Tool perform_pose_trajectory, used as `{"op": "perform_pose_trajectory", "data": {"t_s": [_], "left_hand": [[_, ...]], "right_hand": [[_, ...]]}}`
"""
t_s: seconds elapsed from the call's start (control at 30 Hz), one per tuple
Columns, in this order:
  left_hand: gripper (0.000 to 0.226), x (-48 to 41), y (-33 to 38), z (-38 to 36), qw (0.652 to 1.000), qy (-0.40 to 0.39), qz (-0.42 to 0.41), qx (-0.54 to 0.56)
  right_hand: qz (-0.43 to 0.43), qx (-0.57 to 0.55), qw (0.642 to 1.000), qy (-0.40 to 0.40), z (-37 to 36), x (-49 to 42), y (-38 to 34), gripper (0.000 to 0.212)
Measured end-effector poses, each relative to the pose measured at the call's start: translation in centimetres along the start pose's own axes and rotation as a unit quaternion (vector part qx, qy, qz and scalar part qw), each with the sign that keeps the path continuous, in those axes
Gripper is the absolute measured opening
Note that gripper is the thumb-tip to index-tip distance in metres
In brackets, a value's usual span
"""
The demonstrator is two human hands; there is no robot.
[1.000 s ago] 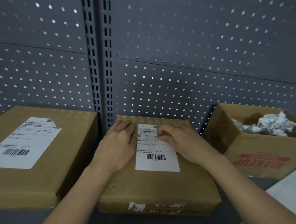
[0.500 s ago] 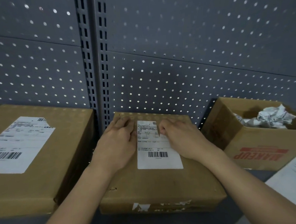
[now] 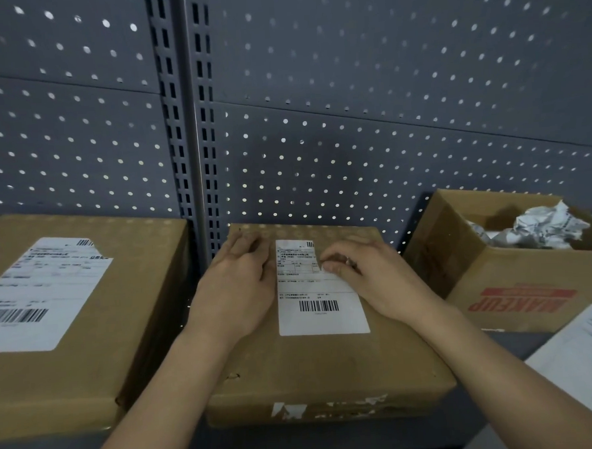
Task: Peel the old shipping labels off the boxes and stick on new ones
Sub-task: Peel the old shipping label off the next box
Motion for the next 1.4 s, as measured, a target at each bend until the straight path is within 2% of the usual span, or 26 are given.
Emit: {"op": "perform_pose_trajectory", "data": {"t_s": [0.13,0.37,0.7,0.73,0.83,0.9,1.03,1.13,1.4], "left_hand": [[0.046,0.0,0.0,0.0,1.0,0.001,-0.002,-0.001],[0.048,-0.1,-0.1,-0.2,1.0,-0.009,0.007,0.001],[0.047,0.0,-0.1,-0.1,1.0,-0.015,0.012,0.003],[0.047,0.0,-0.2,-0.1,1.0,-0.016,0.013,0.005],[0.047,0.0,-0.4,-0.3,1.0,-0.02,0.017,0.01],[0.047,-0.1,-0.5,-0.4,1.0,-0.019,0.02,0.01],[0.046,-0.1,-0.3,-0.3,1.0,-0.016,0.015,0.005],[0.046,-0.1,-0.4,-0.3,1.0,-0.017,0.018,0.009],[0.045,-0.1,-0.4,-0.3,1.0,-0.012,0.017,0.012]], "right_hand": [[0.004,0.01,1.0,0.025,-0.1,0.0,0.0,0.012],[0.01,0.022,1.0,0.013,0.3,0.6,-0.7,0.01],[-0.003,-0.075,0.997,-0.011,0.6,0.9,-0.3,0.013],[-0.006,-0.083,0.996,-0.027,0.6,1.0,-0.1,0.019],[-0.023,-0.106,0.99,-0.087,0.1,1.4,0.5,0.054],[-0.01,-0.081,0.992,-0.091,-0.3,1.3,0.6,0.047],[-0.001,-0.077,0.996,-0.039,0.0,1.3,0.6,0.021],[0.006,-0.078,0.997,-0.02,0.3,1.6,0.2,0.02],[-0.02,-0.066,0.997,-0.033,0.5,2.2,-0.2,0.018]]}}
Point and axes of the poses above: each hand's wrist, its own x-axis away from the middle knuckle, its own z-axis out of the back of the hand, y = z × x, the point moved 7 cm from there along -x, towards the middle knuckle, and after that the axes turned 1 degree about y, right-handed, at the moved point
